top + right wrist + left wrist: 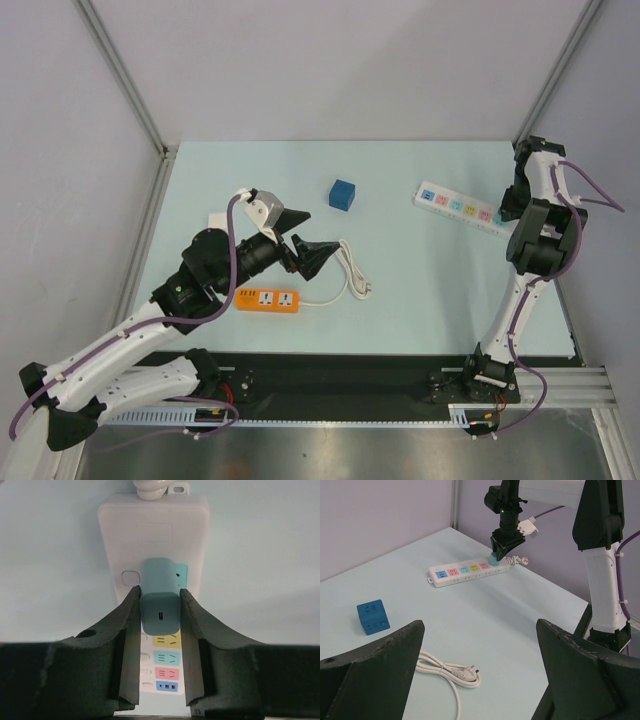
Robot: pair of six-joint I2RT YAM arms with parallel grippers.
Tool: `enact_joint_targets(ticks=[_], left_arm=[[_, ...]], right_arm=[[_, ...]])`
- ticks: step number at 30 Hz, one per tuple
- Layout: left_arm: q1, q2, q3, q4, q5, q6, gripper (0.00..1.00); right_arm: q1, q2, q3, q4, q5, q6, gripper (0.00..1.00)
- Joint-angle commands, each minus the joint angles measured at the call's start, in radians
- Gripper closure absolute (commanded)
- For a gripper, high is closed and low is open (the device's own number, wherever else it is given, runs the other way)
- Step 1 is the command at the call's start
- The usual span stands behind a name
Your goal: Insert the plug
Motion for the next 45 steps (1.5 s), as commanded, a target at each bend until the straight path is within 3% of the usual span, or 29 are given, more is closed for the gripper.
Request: enact_joint_targets(ticks=[1, 8, 10, 13, 17, 19, 26, 33, 36, 40, 42, 44, 45], left_arm=[[0.002, 0.001, -0.003, 0.022, -0.008, 0.02, 0.0], [0.005, 0.012, -0.005, 0.023, -0.006, 0.018, 0.0], [0.005, 0.013, -0.005, 0.023, -0.008, 0.018, 0.0], [0.005, 0.012, -0.003, 0.022, -0.003, 0.018, 0.0], [0.005, 0.012, -0.003, 0.023, -0.006, 0.02, 0.0], [0.005, 0.009, -0.003, 0.022, -0.008, 0.021, 0.0], [0.005, 0.005, -0.005, 0.022, -0.006, 0.023, 0.0], [0.005, 0.013, -0.008, 0.022, -0.019, 0.024, 0.0], [0.005, 0.03, -0.006, 0.02, -0.025, 0.023, 0.0], [0.004, 0.058, 0.024, -0.033, -0.095, 0.018, 0.0], [0.005, 0.087, 0.038, -0.073, -0.152, 0.014, 0.0], [0.013, 0.125, 0.061, -0.093, -0.186, 0.01, 0.0], [0.019, 0.149, 0.075, -0.128, -0.197, -0.002, 0.0]], right_arm=[[-0.011, 0.127, -0.142, -0.113, -0.024, -0.021, 1.0], [-0.031, 0.109, -0.078, -0.064, -0.021, -0.125, 1.0], [-0.042, 0.094, -0.038, -0.063, -0.021, -0.153, 0.92], [-0.063, 0.074, 0.052, -0.059, -0.05, -0.228, 0.68], [-0.077, 0.028, 0.135, -0.041, -0.084, -0.315, 0.44], [-0.077, 0.006, 0.138, -0.029, -0.108, -0.357, 0.36], [-0.068, -0.097, 0.123, 0.005, -0.173, -0.447, 0.28], [-0.056, -0.288, -0.105, 0.098, -0.13, -0.529, 0.22], [-0.054, -0.385, -0.251, 0.225, -0.206, -0.649, 0.22], [0.06, -0.59, -0.548, 0.48, -0.317, -0.893, 0.22], [0.126, -0.675, -0.653, 0.551, -0.316, -0.935, 0.21], [0.227, -0.801, -0.784, 0.632, -0.346, -0.99, 0.03], [0.26, -0.842, -0.82, 0.649, -0.346, -1.006, 0.02]])
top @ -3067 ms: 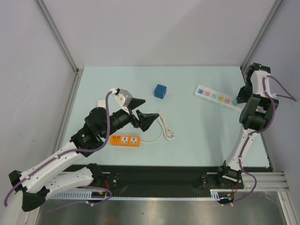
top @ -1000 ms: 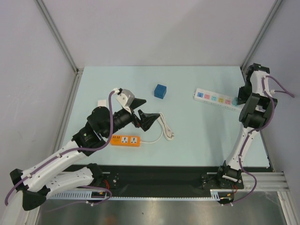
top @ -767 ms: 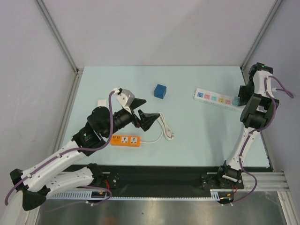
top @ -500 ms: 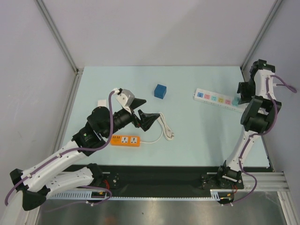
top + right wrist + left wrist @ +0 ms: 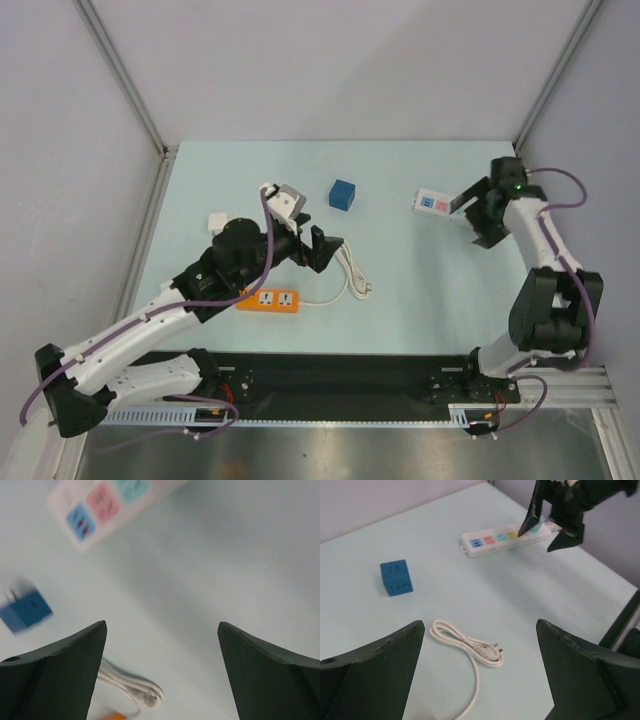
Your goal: Insert the plug
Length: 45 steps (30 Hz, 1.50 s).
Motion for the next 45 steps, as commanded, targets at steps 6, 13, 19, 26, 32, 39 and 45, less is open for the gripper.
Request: enact_joint_targets(ticks=[6, 13, 19, 26, 32, 39, 45], left_arm=[[0.154, 0.306, 0.296, -0.253, -0.059, -0.131, 0.02], [0.256, 0.619, 0.518, -0.261, -0.141, -0.13, 0.05], [0.257, 0.972, 0.817, -0.338, -0.221, -0.076, 0.07], [0.259, 1.214, 1.022, -0.358, -0.207, -0.029, 0.14], [0.265, 1.352, 1.124, -0.376, -0.176, 0.002, 0.14], [0.328, 1.458, 1.229, -0.445, -0.123, -0.079, 0.19], [0.357, 1.44, 1.204, -0.41, 0.028, -0.059, 0.6]], right_arm=[[0.332, -0.491, -0.335, 0.301, -0.096, -0.223, 0.0], [0.43, -0.762, -0.468, 0.33, -0.225, -0.281, 0.0], [0.435, -0.874, -0.468, 0.255, -0.268, -0.295, 0.01], [0.438, -0.944, -0.477, 0.22, -0.255, -0.293, 0.01], [0.447, -0.951, -0.458, 0.212, -0.257, -0.292, 0.01], [0.447, -0.949, -0.431, 0.206, -0.236, -0.293, 0.01], [0.447, -0.951, -0.437, 0.212, -0.229, -0.287, 0.02]])
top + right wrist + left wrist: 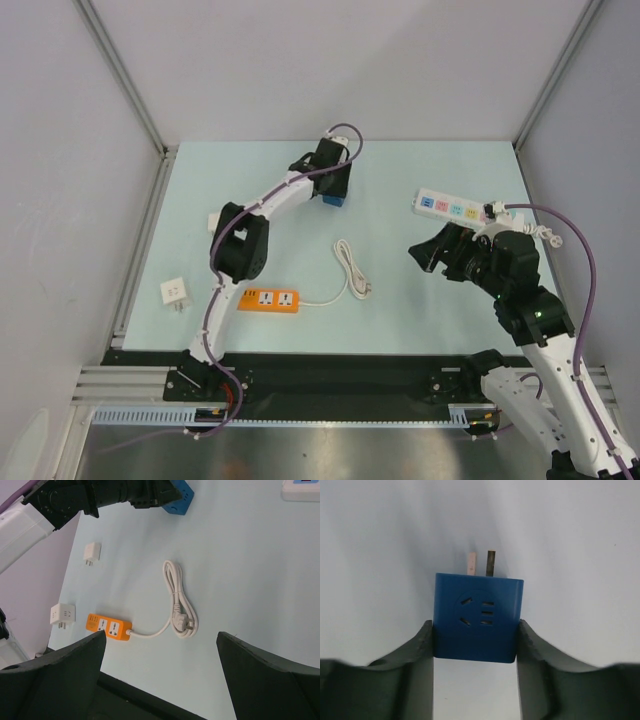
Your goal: Insert the plug
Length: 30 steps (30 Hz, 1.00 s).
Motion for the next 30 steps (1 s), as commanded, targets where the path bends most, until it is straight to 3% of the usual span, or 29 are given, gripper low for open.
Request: enact_joint_targets(ticks=[1, 2, 4, 5, 8, 9, 10, 13, 15, 20, 30], left_arm=[[0.016, -0.034, 0.014, 0.024, 0.131, 0.031, 0.68], [0.016, -0.049, -0.018, 0.037, 0.142, 0.039, 0.81], [0.016, -0.125, -0.076, 0.073, 0.235, 0.061, 0.97], [0.016, -0.17, -0.122, 0.108, 0.284, 0.068, 1.0], [0.012, -0.449, -0.471, 0.398, 0.496, 0.094, 1.0], [0.013, -0.535, -0.659, 0.478, 0.548, 0.096, 1.0], [0.015, -0.661, -0.74, 0.63, 0.717, 0.122, 1.0], [0.013, -0.834, -1.027, 0.904, 0.983, 0.151, 1.0], [0.013, -0.96, -1.142, 0.955, 1.071, 0.159, 1.0], [0.012, -1.133, -1.25, 0.962, 1.214, 0.202, 1.0], [0.006, -1.264, -1.273, 0.942, 1.169, 0.133, 1.0]], right_arm=[[0.005, 0.0, 0.033, 0.006, 0.007, -0.011, 0.02], [0.005, 0.002, 0.034, 0.004, 0.01, -0.009, 0.02], [0.005, 0.002, 0.028, 0.004, 0.024, -0.005, 0.02], [0.005, 0.0, 0.022, 0.004, 0.03, -0.003, 0.02], [0.005, -0.003, 0.004, 0.009, 0.065, 0.003, 0.04], [0.006, -0.006, -0.006, 0.009, 0.077, 0.005, 0.04], [0.005, -0.006, -0.015, 0.012, 0.079, 0.005, 0.04], [0.005, -0.024, -0.041, 0.027, 0.064, 0.0, 0.05], [0.005, -0.041, -0.052, 0.041, 0.05, 0.005, 0.05], [0.005, -0.086, -0.073, 0.084, 0.012, 0.035, 0.05], [0.005, -0.136, -0.089, 0.181, -0.11, 0.084, 0.05]])
